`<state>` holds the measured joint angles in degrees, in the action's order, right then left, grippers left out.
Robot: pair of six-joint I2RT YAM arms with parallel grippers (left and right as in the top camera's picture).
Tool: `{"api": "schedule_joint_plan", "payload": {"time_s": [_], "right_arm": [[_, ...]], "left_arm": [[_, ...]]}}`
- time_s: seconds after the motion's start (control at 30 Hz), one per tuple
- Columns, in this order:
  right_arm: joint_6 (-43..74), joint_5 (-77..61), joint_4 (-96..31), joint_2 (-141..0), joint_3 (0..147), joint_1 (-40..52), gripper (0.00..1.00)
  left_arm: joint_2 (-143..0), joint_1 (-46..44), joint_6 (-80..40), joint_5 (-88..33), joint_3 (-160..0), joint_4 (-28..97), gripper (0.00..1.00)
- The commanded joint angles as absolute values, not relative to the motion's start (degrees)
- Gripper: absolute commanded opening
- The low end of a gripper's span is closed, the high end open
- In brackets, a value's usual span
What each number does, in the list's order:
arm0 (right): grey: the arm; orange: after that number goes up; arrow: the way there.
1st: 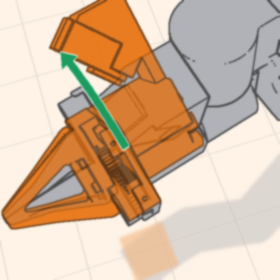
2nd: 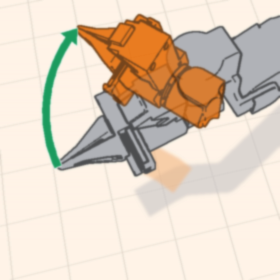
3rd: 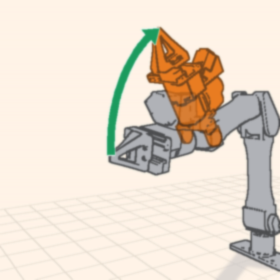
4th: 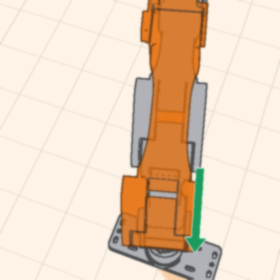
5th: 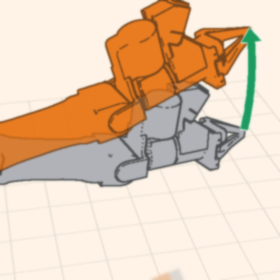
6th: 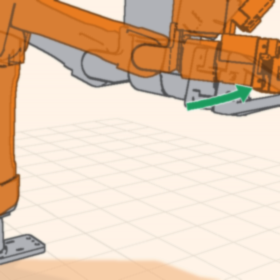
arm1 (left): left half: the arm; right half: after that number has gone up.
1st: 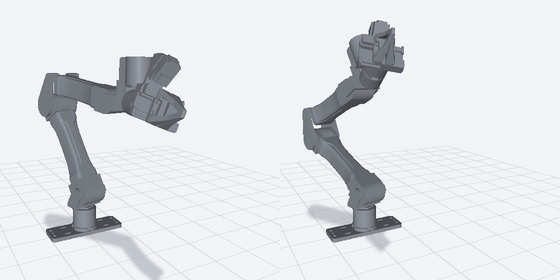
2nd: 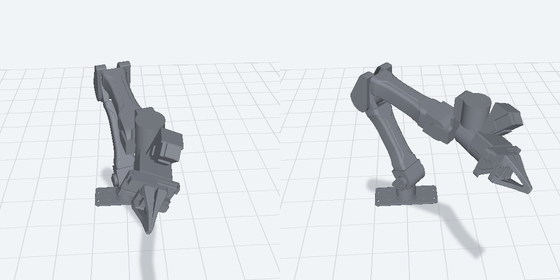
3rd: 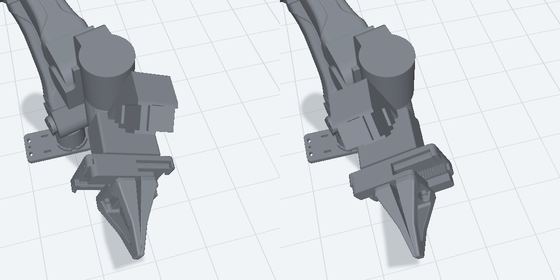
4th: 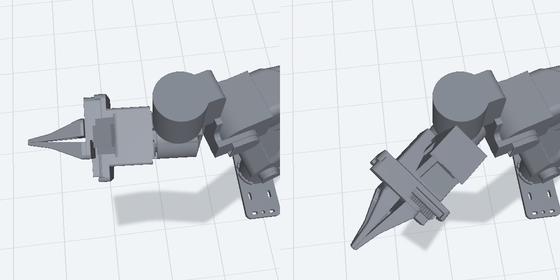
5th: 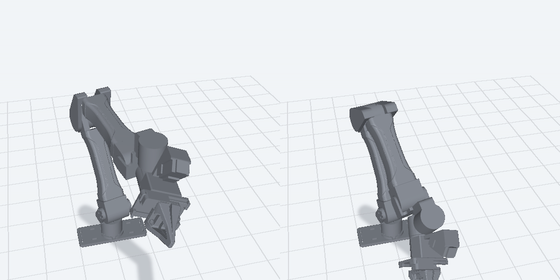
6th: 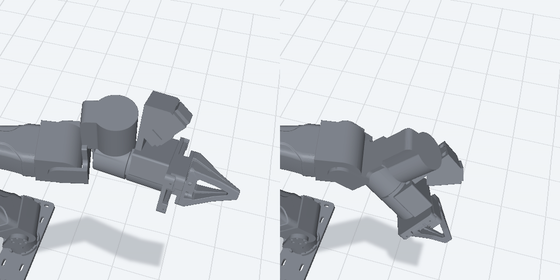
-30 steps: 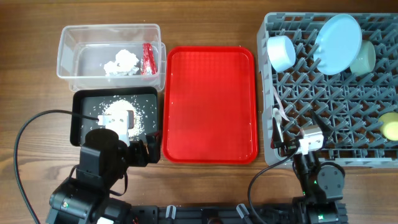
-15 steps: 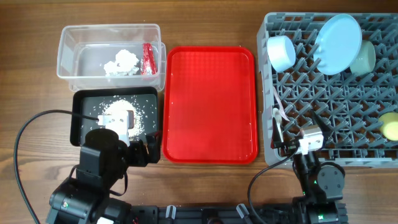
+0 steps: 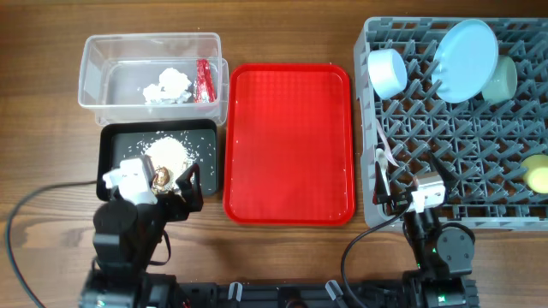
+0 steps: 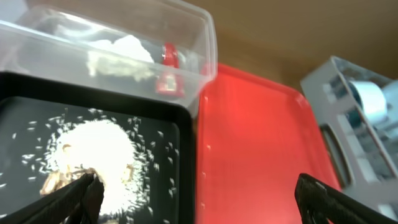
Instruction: Sort waste into correct bins and load items into the dishwasher rack
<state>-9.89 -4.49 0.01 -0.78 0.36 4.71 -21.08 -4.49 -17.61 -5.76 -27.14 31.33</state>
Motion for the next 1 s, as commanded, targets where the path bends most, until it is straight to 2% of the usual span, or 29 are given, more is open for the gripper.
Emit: {"api": "schedule_joint_plan", "payload": {"time_s": [0.0, 0.2, 0.33, 0.97], "right_arm": [[-10.52, -5.41, 0.3, -0.27, 0.32, 4.54, 1.0], [-10.52, -5.41, 0.3, -0.27, 0.32, 4.54, 1.0], [-10.52, -5.41, 0.3, -0.27, 0.3, 4.54, 1.0], [-10.52, -5.41, 0.3, -0.27, 0.32, 4.54, 1.0]], "left_arm": [[-12.03, -1.65, -16.64, -8.34, -15.97, 23.31, 1.0], [-1.34, -1.21, -12.6, -6.7, -4.78, 10.15, 1.0], [-0.16, -1.19, -8.34, -6.13, -0.32, 1.91, 1.0], [-0.16, -1.15, -7.68, -4.23, -0.32, 4.08, 1.0]]}}
